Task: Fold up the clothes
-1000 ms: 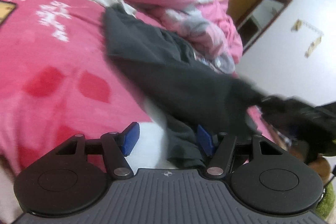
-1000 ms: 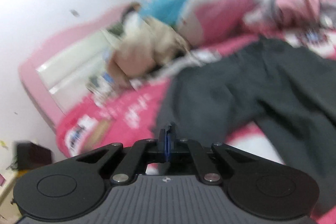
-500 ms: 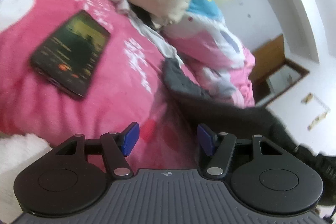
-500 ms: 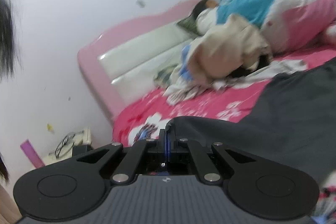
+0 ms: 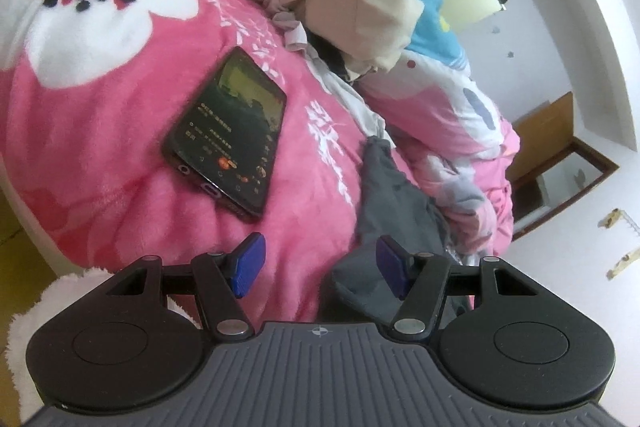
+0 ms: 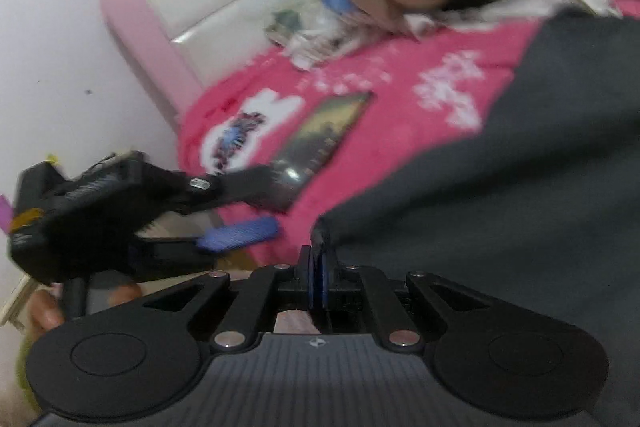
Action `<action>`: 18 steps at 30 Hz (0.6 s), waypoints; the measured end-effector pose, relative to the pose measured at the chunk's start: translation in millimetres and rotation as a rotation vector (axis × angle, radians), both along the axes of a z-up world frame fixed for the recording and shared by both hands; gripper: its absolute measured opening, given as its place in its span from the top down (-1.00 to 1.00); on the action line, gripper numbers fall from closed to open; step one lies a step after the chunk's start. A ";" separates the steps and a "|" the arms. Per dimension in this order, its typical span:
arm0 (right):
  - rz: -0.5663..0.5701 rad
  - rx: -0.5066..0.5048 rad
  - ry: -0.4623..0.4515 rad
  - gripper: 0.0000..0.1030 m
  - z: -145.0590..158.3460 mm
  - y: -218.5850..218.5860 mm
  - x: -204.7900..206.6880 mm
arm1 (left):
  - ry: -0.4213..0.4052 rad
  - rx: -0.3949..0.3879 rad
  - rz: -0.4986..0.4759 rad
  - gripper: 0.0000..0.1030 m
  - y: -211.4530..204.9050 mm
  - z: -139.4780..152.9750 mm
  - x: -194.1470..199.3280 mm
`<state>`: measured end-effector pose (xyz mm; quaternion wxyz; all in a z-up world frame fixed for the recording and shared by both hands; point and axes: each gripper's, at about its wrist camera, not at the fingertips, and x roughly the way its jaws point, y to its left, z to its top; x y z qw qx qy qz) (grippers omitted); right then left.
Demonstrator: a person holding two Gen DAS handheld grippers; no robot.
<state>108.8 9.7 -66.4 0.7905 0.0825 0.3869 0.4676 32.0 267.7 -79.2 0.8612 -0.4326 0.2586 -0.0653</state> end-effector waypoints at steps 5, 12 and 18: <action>0.004 0.052 0.043 0.01 11.9 -27.0 -6.7 | 0.020 0.030 -0.057 -0.21 -12.8 2.1 3.4; -0.154 0.295 0.119 -0.25 30.7 -140.1 -31.4 | 0.054 0.067 -0.108 -0.23 -34.2 2.1 5.9; -0.494 0.333 0.266 -0.20 -3.6 -234.8 -30.9 | 0.070 0.106 -0.084 -0.20 -47.5 4.1 10.3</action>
